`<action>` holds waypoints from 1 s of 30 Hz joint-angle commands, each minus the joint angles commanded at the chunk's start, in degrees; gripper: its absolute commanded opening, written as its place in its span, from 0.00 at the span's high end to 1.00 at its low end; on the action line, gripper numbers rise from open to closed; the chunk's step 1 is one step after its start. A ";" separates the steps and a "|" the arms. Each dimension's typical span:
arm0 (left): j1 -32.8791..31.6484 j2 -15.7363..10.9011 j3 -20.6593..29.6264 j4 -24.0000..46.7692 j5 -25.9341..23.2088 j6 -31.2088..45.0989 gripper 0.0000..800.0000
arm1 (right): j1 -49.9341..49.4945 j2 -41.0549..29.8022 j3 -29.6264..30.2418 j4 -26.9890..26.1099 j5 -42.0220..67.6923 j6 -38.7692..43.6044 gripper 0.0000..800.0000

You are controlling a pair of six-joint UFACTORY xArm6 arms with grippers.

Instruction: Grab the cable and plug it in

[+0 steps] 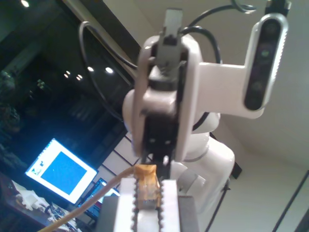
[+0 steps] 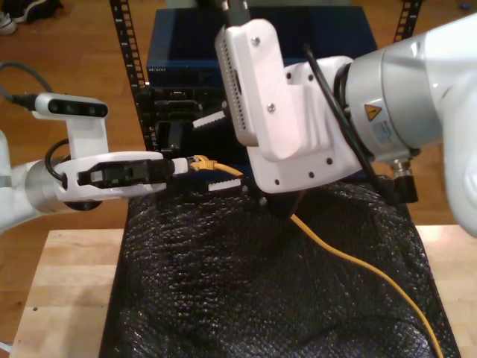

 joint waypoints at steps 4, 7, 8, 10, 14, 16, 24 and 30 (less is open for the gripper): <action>0.00 0.09 0.00 -0.09 0.00 -0.44 1.00 | 0.62 -0.09 0.62 0.00 -1.93 0.00 0.39; 0.00 0.44 0.00 0.00 0.09 -0.53 1.00 | 1.67 -0.18 1.41 0.00 -4.04 0.09 0.43; 0.00 0.44 0.00 0.09 0.18 -0.62 1.00 | 2.02 -0.18 1.58 0.00 -4.57 0.09 0.44; 0.00 0.44 0.00 0.09 0.35 -1.49 1.00 | 2.55 -0.26 1.85 0.00 -5.19 0.09 0.44; 0.00 0.62 0.00 0.09 0.44 -2.20 0.99 | 2.55 -0.26 1.93 0.00 -5.36 0.09 0.45; 0.00 0.62 0.00 0.09 0.97 -2.55 0.99 | 2.55 -0.35 1.93 0.00 -5.45 0.18 0.45; 0.00 0.97 0.00 0.00 2.37 -3.16 0.98 | 2.37 -1.14 1.76 0.00 -5.54 0.18 0.45; 0.00 1.05 0.00 -0.09 2.64 -3.16 0.98 | 2.37 -1.58 1.76 0.00 -5.63 0.35 0.50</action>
